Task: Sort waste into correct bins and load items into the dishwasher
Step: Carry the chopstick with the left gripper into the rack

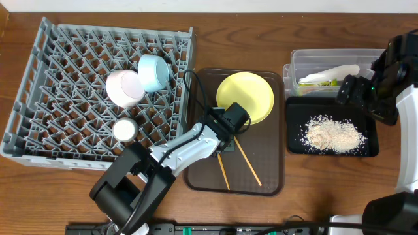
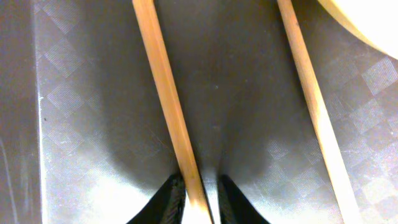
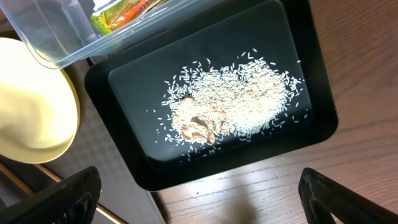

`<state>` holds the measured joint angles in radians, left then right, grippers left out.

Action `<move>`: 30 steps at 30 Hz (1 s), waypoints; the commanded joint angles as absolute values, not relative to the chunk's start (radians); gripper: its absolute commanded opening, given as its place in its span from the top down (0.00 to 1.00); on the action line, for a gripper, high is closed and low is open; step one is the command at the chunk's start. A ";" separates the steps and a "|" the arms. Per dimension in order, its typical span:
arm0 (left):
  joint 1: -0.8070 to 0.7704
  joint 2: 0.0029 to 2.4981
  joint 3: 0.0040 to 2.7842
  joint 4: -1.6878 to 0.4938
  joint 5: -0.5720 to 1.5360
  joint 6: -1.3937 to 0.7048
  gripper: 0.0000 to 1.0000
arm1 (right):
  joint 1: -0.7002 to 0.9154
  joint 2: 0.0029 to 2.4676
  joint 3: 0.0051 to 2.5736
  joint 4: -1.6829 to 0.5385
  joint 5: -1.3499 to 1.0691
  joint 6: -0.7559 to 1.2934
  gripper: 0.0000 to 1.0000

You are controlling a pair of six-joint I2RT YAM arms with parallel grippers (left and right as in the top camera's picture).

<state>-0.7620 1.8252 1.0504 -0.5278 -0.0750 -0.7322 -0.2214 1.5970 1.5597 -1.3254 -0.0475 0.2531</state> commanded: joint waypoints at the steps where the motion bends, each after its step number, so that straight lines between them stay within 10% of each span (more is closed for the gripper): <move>1: -0.765 1.860 1.039 -0.535 -0.061 -0.739 0.81 | -0.221 1.595 1.575 -1.328 -0.035 0.265 0.01; 30: -0.469 1.551 1.316 -0.826 -0.027 -0.199 0.92 | -0.221 1.595 1.575 -1.328 -0.035 0.265 0.01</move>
<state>-0.5167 1.5661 1.3102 -0.8127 -0.0288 -0.3077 -0.2214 1.5970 1.5597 -1.3270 -0.0475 0.2531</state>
